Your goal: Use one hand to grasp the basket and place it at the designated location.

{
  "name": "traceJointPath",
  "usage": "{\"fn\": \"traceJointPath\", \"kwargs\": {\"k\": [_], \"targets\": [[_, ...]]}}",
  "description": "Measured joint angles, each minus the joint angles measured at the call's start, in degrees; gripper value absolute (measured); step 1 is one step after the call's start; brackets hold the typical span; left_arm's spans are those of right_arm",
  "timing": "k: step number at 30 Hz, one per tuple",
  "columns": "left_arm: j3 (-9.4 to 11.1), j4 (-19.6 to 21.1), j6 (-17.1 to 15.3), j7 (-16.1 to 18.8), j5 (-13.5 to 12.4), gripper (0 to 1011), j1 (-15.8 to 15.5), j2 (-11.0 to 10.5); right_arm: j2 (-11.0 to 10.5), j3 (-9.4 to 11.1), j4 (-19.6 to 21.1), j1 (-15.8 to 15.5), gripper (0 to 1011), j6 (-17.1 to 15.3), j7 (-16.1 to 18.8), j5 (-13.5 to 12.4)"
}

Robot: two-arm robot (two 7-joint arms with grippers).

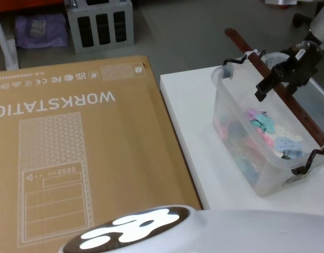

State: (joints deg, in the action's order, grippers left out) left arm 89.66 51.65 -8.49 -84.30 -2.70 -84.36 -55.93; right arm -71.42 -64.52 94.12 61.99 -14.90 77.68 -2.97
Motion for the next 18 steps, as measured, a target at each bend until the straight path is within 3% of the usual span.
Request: {"fn": "traceJointPath", "kwargs": {"k": [10, 18], "targets": [[0.0, 0.0, 0.0, 0.0, 0.0, 0, 0.0, 0.0, 0.8, 1.3, 0.3, 0.0, 1000, 0.3, 1.0, 1.5], [0.0, 0.0, 0.0, 0.0, 0.0, 0, 0.0, 0.0, 1.0, 2.3, 2.4, 1.5, 1000, -1.0, 3.0, 4.9]]}}
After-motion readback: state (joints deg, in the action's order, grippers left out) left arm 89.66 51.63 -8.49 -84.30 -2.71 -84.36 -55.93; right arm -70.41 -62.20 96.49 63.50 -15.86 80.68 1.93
